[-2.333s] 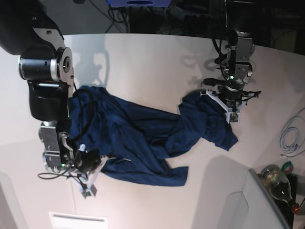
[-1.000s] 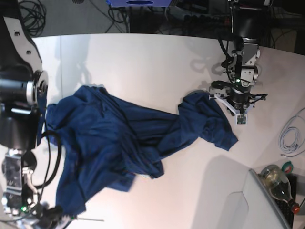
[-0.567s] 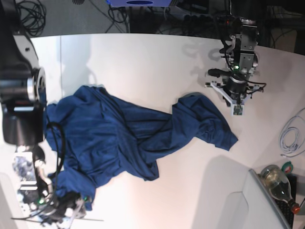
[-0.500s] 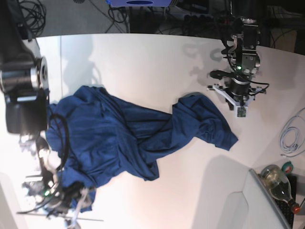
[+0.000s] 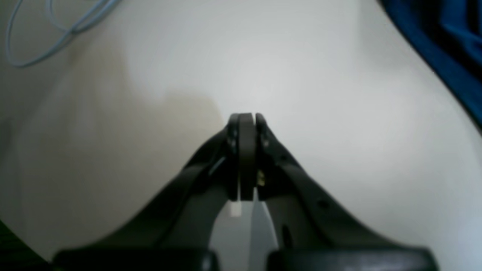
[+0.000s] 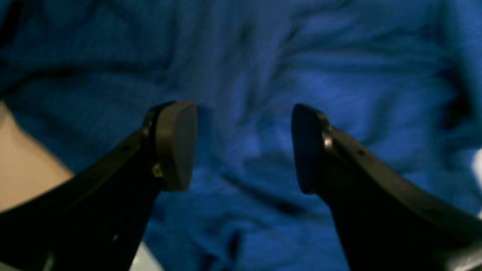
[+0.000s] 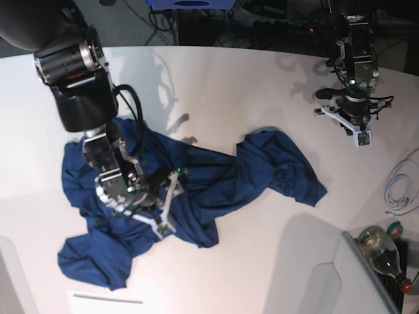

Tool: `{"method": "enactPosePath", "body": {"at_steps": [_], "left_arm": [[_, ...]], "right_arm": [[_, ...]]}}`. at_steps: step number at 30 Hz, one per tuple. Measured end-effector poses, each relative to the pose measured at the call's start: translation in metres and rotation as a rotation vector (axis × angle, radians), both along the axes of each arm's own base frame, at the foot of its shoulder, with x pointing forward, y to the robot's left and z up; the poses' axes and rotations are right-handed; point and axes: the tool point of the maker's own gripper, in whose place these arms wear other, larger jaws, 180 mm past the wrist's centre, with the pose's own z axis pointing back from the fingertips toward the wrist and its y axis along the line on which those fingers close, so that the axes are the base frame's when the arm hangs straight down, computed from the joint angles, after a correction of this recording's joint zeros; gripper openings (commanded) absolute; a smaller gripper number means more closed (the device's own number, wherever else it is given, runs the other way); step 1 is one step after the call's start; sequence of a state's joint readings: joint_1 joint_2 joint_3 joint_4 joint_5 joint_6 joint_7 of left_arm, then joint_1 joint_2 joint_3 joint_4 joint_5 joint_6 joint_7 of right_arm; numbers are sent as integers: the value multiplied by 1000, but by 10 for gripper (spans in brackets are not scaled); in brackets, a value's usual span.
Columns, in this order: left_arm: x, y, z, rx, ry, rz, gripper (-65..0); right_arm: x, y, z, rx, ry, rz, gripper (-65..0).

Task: Layout the t-shirt on the table in an organized manner, then fold the t-shirt properly
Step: 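Lift the shirt fabric with the right gripper and drag it away from the left gripper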

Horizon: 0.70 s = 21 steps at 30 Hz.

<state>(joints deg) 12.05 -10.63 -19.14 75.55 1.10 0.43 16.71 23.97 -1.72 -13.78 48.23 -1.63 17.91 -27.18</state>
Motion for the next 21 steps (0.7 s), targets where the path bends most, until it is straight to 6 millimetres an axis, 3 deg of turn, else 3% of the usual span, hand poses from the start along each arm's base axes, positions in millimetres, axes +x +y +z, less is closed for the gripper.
{"method": "enactPosePath", "body": {"at_steps": [5, 6, 9, 10, 13, 16, 21], "left_arm": [[-18, 7, -5, 16, 26, 13, -650], [-19, 7, -6, 15, 29, 13, -650], [-18, 6, -5, 14, 29, 13, -650], [-18, 6, -5, 14, 26, 12, -650], [-20, 6, -6, 15, 29, 13, -650], [-18, 4, -6, 8, 24, 11, -650], [-16, 14, 0, 34, 25, 9, -650]], "right_arm": [[-3, -2, -14, 15, 17, -7, -297], [-3, -3, -16, 13, 21, -8, -336], [-5, -2, -18, 15, 26, -8, -593], [-6, -1, -18, 17, 27, -8, -647], [-11, 6, -11, 17, 17, 3, -645], [-31, 18, 16, 15, -9, 20, -648], [-69, 26, 83, 24, -121, 57, -648]]}}
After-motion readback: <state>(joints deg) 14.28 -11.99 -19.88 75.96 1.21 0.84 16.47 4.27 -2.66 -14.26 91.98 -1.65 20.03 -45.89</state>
